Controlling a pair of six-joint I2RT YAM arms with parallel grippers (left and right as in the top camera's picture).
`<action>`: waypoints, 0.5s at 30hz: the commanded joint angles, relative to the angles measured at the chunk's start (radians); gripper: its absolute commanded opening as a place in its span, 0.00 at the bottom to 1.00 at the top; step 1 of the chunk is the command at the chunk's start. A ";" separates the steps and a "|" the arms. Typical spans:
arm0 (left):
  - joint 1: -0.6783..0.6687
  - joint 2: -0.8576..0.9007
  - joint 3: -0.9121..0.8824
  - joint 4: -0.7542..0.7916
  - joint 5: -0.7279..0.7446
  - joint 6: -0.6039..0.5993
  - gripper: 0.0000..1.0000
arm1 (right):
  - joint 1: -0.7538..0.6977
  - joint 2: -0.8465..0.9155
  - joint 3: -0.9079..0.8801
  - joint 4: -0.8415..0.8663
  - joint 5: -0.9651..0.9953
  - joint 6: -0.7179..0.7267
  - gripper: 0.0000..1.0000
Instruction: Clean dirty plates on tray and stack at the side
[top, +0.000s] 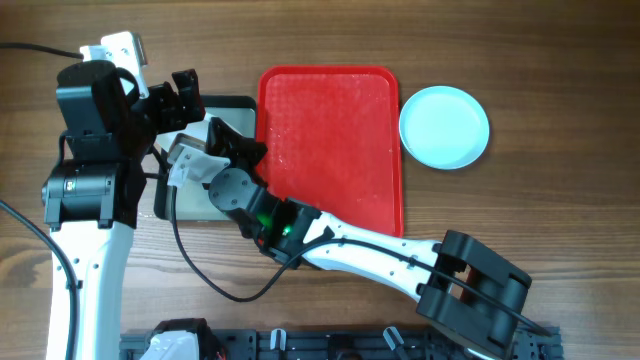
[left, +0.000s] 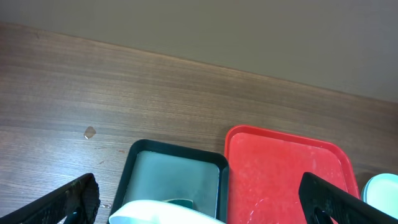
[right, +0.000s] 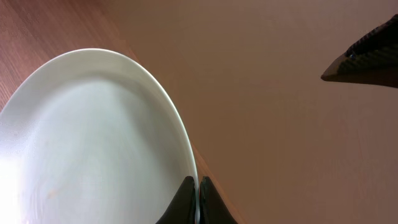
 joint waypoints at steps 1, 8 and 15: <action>0.000 -0.004 0.012 0.003 -0.010 0.005 1.00 | 0.008 -0.027 0.017 0.010 0.019 -0.002 0.04; 0.000 -0.004 0.012 0.003 -0.010 0.005 1.00 | 0.008 -0.027 0.017 0.010 0.019 -0.005 0.04; 0.000 -0.004 0.012 -0.002 -0.010 0.005 1.00 | 0.008 -0.027 0.017 0.010 0.018 -0.018 0.04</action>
